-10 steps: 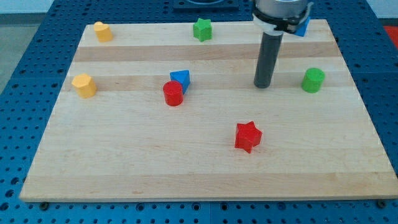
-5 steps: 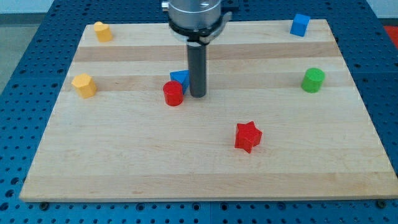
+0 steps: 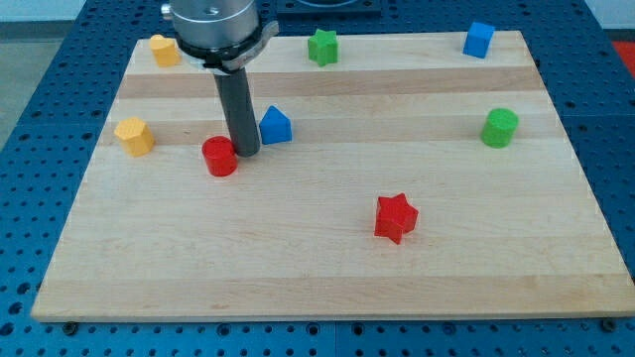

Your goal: Push the red circle at the bottom left of the board

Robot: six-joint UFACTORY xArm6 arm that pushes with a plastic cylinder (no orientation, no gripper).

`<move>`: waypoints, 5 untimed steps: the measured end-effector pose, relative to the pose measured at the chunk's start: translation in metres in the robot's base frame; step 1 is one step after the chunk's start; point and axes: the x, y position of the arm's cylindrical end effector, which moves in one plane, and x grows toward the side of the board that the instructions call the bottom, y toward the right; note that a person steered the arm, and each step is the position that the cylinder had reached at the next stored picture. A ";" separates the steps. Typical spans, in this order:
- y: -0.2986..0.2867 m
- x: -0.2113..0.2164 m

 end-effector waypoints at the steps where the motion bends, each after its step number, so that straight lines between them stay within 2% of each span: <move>1: -0.018 0.000; 3: -0.057 0.000; 5: -0.064 0.019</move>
